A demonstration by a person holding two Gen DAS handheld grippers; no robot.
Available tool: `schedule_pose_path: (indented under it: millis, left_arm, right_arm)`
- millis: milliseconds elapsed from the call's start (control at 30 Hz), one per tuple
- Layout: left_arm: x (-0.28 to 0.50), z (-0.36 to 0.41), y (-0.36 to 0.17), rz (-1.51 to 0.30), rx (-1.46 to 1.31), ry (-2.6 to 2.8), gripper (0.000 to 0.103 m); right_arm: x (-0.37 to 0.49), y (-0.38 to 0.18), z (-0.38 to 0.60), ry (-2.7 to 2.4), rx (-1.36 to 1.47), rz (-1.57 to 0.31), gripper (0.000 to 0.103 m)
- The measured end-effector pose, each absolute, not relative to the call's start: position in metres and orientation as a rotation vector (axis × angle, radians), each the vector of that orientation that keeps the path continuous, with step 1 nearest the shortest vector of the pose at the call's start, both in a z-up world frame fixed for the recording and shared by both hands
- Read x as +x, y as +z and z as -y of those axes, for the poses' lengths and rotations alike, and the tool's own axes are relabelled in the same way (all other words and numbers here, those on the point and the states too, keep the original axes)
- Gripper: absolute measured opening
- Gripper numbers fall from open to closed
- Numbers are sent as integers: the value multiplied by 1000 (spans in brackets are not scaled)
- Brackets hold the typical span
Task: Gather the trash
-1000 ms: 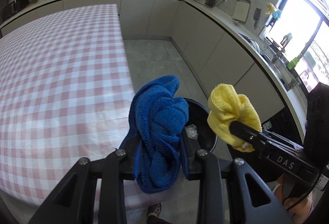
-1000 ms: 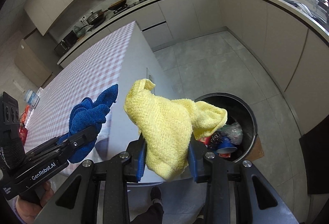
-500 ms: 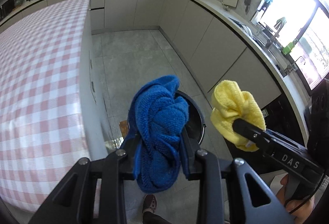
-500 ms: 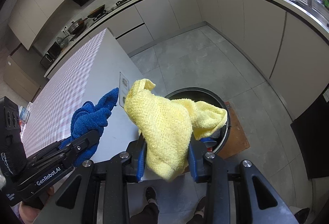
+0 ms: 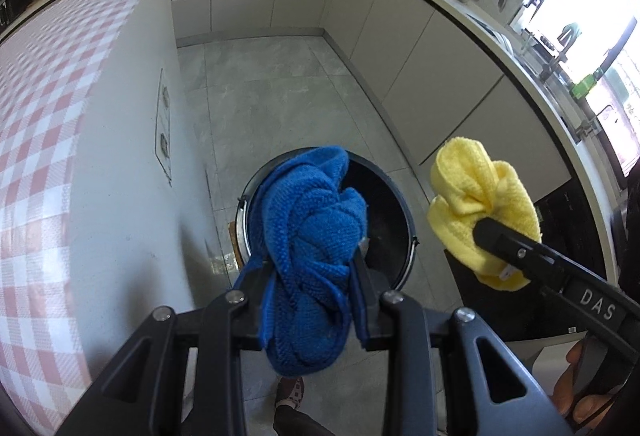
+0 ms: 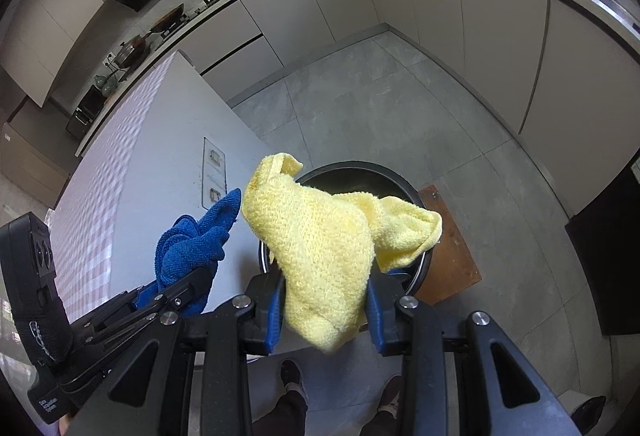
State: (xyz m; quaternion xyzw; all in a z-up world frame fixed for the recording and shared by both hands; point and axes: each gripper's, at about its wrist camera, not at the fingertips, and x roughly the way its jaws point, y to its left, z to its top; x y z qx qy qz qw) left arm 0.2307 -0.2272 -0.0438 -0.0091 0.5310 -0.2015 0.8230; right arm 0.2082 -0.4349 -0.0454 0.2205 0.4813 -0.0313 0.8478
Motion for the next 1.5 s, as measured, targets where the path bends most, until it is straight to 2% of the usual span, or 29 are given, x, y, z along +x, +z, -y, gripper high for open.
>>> schedule_pose_path:
  millis: [333, 467, 533, 600, 667, 700, 933, 1300, 1500]
  left_arm:
    - [244, 243, -70, -1182, 0, -371, 34]
    - [251, 250, -85, -1218, 8, -357, 38]
    - [253, 251, -90, -1230, -1, -344, 41]
    - [257, 252, -93, -1234, -17, -344, 51]
    - [259, 253, -94, -1229, -35, -344, 61]
    - [259, 253, -93, -1221, -41, -345, 62]
    - [252, 250, -70, -1150, -20, -343, 62]
    - [208, 227, -5, -992, 3, -304, 62]
    - [178, 200, 29, -938, 13, -264, 70]
  right_arm:
    - [245, -87, 445, -58, 468, -1084, 38]
    - [262, -109, 448, -49, 476, -1123, 43]
    - [271, -120, 451, -51, 481, -1136, 44]
    - [279, -129, 456, -45, 507, -1140, 55]
    - [282, -133, 460, -52, 528, -1133, 58]
    - [284, -133, 462, -54, 534, -1127, 58]
    - [271, -109, 468, -88, 489, -1055, 58]
    - [235, -73, 450, -23, 361, -1070, 60]
    - [206, -49, 416, 67, 293, -1102, 63]
